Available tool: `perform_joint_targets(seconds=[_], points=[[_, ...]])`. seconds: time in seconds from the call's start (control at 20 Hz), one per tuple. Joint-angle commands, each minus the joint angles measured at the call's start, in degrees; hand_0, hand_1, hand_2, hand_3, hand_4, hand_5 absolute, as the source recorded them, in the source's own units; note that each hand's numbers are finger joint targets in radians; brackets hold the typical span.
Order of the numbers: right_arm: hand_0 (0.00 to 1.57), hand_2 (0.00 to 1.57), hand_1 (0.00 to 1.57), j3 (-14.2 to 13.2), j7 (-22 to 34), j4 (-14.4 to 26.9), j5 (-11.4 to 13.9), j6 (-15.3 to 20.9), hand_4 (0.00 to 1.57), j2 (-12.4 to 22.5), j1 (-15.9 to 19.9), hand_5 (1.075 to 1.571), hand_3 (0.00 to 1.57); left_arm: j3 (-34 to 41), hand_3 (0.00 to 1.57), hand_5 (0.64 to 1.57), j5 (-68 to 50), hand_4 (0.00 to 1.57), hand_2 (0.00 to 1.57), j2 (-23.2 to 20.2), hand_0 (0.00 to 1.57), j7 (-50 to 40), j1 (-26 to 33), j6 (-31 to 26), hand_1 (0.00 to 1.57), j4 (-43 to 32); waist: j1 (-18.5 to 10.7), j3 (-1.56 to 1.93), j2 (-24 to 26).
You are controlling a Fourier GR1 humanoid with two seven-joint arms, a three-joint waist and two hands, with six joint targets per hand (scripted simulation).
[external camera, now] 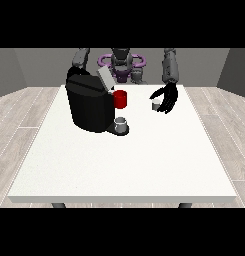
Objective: Insert the coffee pod into the coffee machine and close the lid
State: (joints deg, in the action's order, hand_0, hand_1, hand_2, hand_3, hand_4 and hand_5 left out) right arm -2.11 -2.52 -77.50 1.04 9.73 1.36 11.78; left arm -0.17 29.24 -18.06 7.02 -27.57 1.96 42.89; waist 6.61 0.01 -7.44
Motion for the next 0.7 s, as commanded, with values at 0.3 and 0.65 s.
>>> perform_joint_targets(seconds=[0.3, 0.65], points=[[0.0, 0.0, 0.0, 0.03, -0.99, -0.59, -2.42, -1.09, 0.51, -0.08, -1.7, 1.571, 0.0, 1.71, 0.75, 1.571, 4.55, 0.38, 0.97, 0.18, 0.84, 6.2, -1.64, 8.33, 0.84, -6.89, 1.21, -0.03, -0.05], [0.0, 0.0, 0.0, -2.69, -1.06, 1.44, -3.99, -2.7, 0.4, 2.51, 3.35, 1.571, 0.0, -0.25, 0.89, 1.571, 9.29, 0.29, 1.11, -0.4, 1.03, 3.39, -6.04, 9.08, 1.03, -8.87, 1.4, -0.02, -2.78]])
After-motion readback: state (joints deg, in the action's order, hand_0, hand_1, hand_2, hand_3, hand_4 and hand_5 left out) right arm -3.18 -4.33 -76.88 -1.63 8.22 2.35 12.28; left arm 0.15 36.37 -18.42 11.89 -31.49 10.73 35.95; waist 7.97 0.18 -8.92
